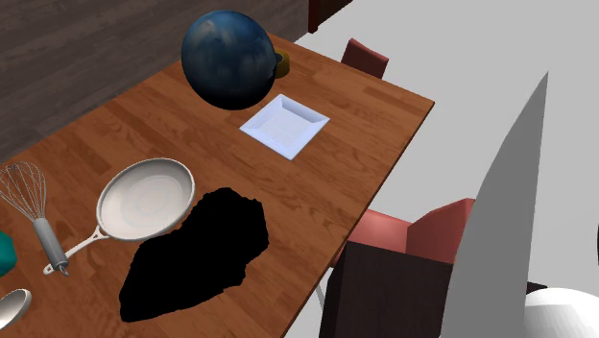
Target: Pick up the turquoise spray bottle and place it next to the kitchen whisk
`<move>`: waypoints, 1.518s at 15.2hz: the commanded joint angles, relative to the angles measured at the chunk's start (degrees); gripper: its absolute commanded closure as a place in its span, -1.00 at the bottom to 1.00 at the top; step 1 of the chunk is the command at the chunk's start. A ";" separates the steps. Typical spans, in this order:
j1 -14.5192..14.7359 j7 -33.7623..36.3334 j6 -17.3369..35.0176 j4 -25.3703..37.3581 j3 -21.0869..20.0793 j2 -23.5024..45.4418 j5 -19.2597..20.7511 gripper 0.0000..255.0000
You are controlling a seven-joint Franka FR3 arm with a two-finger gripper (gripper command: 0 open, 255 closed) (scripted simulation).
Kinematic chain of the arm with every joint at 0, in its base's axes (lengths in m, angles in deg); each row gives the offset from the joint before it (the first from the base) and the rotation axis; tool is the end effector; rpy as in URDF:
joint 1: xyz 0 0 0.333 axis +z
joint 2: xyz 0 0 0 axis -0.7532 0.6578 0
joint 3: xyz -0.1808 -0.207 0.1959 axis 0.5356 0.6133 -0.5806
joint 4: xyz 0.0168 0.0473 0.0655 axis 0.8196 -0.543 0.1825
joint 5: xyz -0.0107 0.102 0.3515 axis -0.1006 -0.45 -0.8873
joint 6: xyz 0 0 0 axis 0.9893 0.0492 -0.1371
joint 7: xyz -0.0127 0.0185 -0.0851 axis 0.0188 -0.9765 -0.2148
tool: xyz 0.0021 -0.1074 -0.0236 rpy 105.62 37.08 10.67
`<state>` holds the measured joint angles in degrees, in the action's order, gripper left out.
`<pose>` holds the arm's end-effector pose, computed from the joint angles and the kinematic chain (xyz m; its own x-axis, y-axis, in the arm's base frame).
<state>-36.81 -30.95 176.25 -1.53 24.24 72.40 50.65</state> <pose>0.6732 0.0246 0.6013 0.8003 -0.3425 0.4921 -0.3891 -0.9212 -0.0083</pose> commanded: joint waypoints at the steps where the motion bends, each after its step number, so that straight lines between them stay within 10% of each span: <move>1: 0.11 0.45 1.66 -1.87 0.04 -0.21 0.28 1.00; 23: 0.44 4.40 17.21 -15.28 0.67 2.24 2.47 1.00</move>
<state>-36.31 -26.62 192.71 -16.19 24.86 74.56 53.05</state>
